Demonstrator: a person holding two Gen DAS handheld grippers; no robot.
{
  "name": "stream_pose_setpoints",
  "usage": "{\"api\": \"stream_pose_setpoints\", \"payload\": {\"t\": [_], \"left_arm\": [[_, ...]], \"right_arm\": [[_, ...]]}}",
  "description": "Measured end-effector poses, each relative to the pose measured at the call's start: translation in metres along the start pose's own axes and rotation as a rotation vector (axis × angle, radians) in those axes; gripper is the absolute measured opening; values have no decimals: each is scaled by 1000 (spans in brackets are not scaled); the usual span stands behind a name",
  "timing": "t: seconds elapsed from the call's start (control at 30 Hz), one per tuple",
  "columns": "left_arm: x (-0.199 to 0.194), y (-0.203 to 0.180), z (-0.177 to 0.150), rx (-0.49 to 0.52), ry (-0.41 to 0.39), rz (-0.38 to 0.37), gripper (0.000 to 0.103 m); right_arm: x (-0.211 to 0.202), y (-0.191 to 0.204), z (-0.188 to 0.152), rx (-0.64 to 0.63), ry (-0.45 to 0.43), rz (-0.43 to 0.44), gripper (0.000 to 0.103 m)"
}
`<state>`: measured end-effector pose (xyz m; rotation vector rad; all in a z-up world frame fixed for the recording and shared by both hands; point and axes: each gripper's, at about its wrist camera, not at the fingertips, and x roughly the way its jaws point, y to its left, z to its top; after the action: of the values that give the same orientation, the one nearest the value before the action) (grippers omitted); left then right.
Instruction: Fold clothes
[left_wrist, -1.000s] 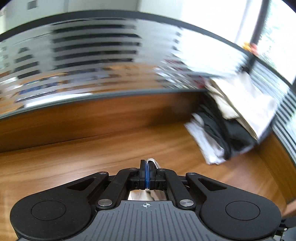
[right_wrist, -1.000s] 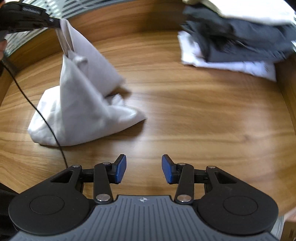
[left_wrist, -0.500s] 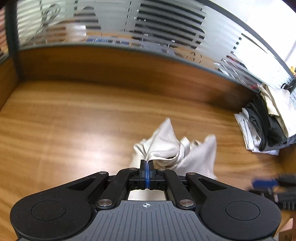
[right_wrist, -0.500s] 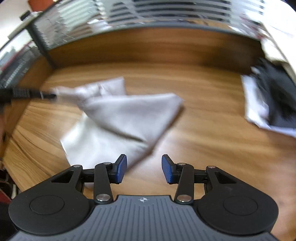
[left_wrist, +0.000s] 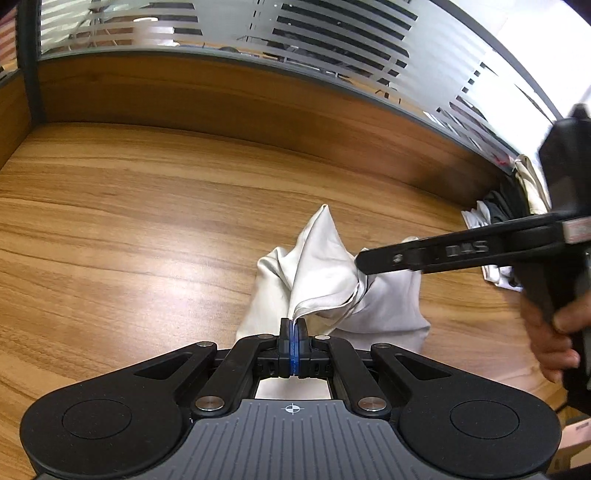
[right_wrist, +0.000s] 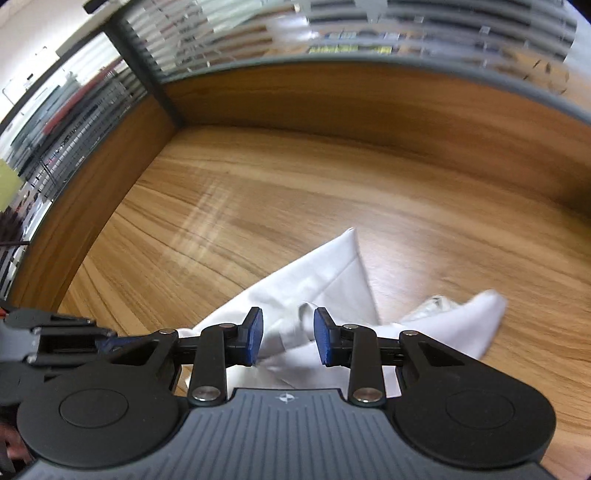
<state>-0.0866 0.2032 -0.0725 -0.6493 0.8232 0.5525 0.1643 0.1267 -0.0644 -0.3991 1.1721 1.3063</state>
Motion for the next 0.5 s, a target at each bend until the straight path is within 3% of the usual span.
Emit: {"api": "stream_pose_setpoints", "payload": {"t": [0.03,0.07,0.1,0.2,0.5], "left_arm": [[2,2,0,-2,4,-2,2],[3,5,0,-6,7,-1,2],[4,7,0,-10,10,1,2],[4,17,3,-36,-4,31,2],[-14,32,32,-82,-101,105,2]], "right_arm": [[8,-3,1,10,21,-6,21],[14,-5,0,21,39,-2,7],[16,-7,-2,32,52,7,4],[16,-5,-11,31,32,-19,2],[-47,-39,-32,116,-155,-241,2]]}}
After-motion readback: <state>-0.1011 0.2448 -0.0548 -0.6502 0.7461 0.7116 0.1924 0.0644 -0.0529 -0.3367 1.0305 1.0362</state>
